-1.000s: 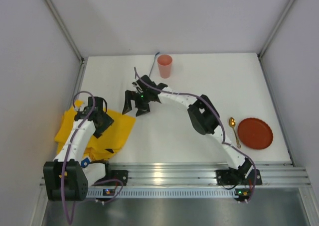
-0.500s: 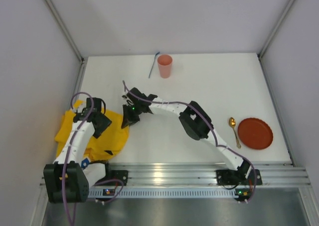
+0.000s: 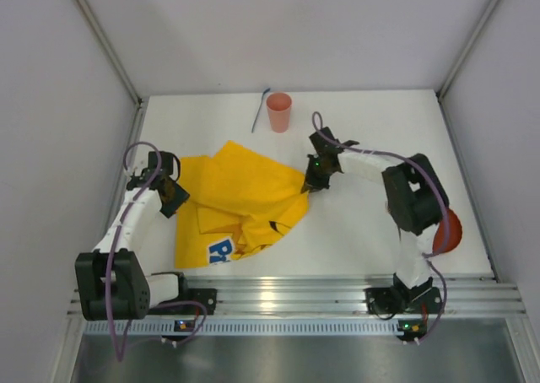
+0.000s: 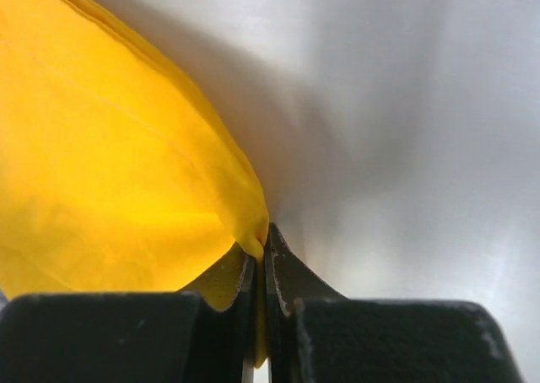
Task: Set the dinner table for one person
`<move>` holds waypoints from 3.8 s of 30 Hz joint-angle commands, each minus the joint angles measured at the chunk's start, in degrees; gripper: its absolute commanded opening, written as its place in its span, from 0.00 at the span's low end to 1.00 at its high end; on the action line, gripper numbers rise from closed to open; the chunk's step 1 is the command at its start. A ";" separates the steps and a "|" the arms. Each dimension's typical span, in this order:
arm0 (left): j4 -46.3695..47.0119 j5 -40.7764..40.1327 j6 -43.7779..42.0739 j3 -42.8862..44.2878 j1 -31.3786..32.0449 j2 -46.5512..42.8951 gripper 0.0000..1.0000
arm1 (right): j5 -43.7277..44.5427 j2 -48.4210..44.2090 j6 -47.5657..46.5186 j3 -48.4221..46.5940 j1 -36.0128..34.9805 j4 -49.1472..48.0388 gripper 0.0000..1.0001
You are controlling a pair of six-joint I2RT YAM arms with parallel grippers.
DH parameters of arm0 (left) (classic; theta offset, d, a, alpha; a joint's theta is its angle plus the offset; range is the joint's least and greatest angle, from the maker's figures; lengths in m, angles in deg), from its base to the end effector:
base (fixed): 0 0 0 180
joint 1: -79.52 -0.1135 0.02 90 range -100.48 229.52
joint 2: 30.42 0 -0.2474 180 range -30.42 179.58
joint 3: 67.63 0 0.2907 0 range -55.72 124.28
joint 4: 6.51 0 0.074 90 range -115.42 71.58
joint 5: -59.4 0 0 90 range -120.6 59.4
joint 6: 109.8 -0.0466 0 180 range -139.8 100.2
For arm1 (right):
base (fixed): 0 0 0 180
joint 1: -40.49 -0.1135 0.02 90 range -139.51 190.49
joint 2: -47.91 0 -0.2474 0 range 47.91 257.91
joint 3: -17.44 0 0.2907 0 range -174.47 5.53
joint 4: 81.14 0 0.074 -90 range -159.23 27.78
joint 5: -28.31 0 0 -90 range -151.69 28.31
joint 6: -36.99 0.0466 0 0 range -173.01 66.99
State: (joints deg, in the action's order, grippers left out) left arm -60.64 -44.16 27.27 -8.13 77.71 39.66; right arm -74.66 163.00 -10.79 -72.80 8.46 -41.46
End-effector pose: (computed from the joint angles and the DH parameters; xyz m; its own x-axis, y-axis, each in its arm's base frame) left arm 0.2720 0.0195 0.1849 -0.5197 -0.7286 -0.4462 -0.7508 0.6387 -0.1684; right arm 0.3675 0.2422 0.1076 -0.9691 0.1662 -0.1823 0.0710 0.8957 0.4390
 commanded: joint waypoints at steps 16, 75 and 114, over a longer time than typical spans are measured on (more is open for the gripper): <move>11.55 -3.75 -5.13 18.73 15.34 23.34 0.84 | 16.64 -24.55 -6.52 15.67 4.87 18.10 1.00; 9.96 17.69 -21.85 39.33 5.93 46.29 0.00 | 7.86 5.94 -16.97 -16.25 18.39 11.07 0.00; 6.95 10.83 -16.93 69.98 7.86 52.87 0.98 | 25.63 -4.33 -16.11 -22.14 25.26 27.43 0.75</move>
State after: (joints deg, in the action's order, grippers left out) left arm -56.14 -33.14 8.39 54.75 84.53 92.89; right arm -50.51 168.22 -26.66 -93.87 32.92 -15.71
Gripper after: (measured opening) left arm 0.983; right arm 0.682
